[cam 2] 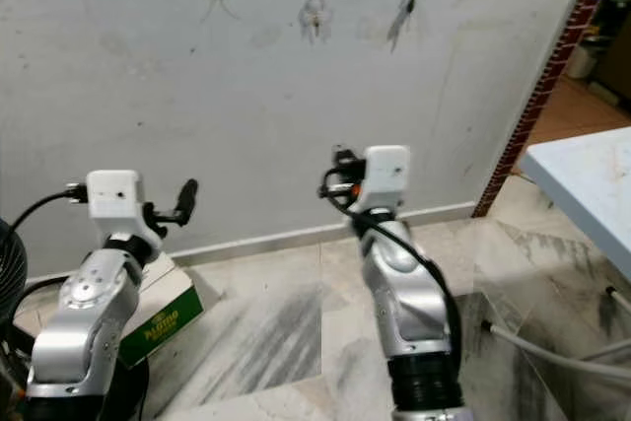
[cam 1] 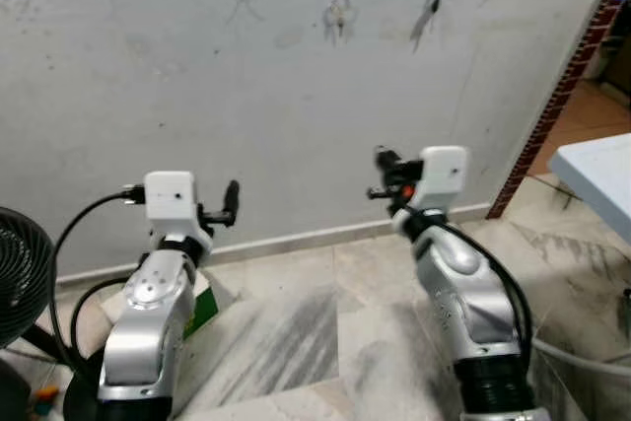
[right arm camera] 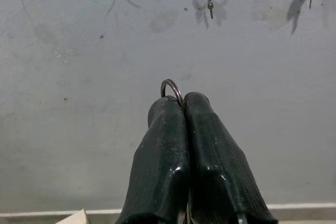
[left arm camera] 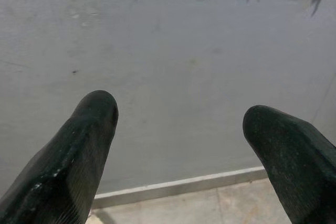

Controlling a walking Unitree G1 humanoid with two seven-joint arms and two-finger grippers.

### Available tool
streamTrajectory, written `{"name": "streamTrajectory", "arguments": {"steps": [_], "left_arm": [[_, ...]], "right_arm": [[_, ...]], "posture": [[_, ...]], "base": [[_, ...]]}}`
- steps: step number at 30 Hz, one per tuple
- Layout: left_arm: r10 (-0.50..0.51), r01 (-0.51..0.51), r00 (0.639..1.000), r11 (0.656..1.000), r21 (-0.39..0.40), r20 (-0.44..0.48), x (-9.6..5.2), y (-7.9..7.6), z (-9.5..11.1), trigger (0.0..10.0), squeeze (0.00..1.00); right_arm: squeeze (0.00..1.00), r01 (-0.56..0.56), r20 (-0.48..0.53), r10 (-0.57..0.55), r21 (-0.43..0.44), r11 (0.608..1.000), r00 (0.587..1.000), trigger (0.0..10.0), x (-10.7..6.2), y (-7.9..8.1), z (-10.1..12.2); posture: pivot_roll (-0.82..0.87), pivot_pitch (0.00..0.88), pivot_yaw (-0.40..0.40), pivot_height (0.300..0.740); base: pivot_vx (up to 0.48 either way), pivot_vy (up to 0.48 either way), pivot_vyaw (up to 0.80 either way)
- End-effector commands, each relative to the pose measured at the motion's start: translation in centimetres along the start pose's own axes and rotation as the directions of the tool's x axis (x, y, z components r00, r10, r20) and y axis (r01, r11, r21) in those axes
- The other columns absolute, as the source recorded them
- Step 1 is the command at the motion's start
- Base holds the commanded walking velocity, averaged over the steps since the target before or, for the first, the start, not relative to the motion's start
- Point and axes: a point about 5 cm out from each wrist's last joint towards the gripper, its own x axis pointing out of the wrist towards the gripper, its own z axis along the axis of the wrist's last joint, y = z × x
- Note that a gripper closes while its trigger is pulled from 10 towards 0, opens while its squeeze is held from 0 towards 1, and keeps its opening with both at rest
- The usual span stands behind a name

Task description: Hang keys on a hook

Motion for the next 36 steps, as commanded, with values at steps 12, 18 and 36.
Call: {"name": "streamTrajectory", "arguments": {"steps": [12,18,36], "left_arm": [[-0.014,0.014,1.0,1.0,-0.009,0.006,-0.04,-0.48,0.03,10.0,0.0],[-0.012,0.012,1.0,1.0,-0.016,0.002,-0.18,-0.53,-0.14,10.0,0.0],[-0.007,0.007,1.0,1.0,-0.024,-0.015,-0.35,-0.43,-0.51,10.0,0.0]], "right_arm": [[0.0,-0.001,0.002,0.001,-0.009,1.0,1.0,10.0,0.13,-0.38,0.17],[0.0,-0.008,-0.002,0.008,-0.011,1.0,1.0,10.0,0.15,-0.37,0.08],[0.0,-0.024,-0.015,0.024,-0.012,1.0,1.0,10.0,0.27,-0.15,-0.2]], "posture": [[0.06,0.0,0.032,0.74],[0.06,0.0,0.026,0.74],[0.07,0.0,0.02,0.74]], "base": [[0.418,0.0,0.0],[0.419,0.0,0.0],[0.372,0.233,0.0]]}}
